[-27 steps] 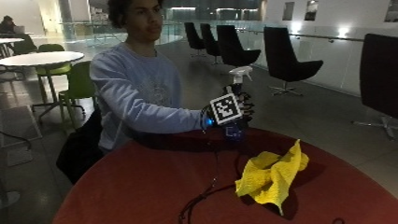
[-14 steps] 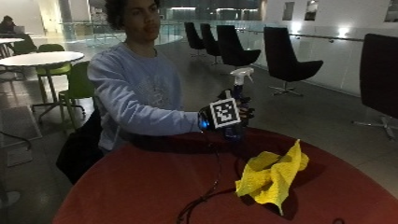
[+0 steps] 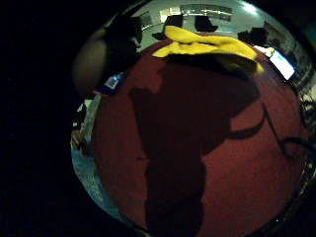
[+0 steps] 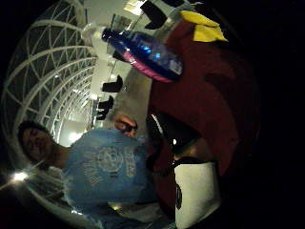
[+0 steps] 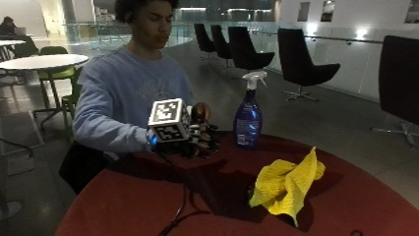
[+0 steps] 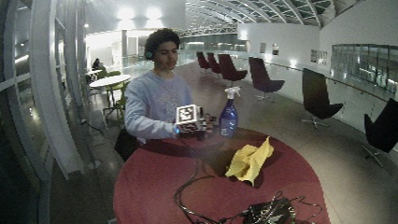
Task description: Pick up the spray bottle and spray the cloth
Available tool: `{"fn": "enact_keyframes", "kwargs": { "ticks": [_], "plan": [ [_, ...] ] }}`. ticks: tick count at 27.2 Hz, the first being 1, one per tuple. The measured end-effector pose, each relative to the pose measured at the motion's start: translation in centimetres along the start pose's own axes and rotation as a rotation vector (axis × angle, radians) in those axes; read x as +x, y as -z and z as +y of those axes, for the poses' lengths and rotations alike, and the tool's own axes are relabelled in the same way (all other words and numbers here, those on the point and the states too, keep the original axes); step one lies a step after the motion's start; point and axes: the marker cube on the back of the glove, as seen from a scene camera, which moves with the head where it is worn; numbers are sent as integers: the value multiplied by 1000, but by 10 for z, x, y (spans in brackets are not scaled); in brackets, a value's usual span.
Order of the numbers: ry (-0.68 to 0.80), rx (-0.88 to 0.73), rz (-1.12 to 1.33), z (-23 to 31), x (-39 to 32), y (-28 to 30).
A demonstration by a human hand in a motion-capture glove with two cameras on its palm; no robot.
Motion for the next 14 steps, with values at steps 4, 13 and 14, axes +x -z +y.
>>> {"fn": "enact_keyframes", "kwargs": {
  "ticks": [4, 13, 14],
  "plan": [
    [-110, 19, 156, 54, 45, 34],
    [-225, 6, 295, 112, 101, 62],
    [-228, 2, 301, 115, 103, 61]
  ]
}}
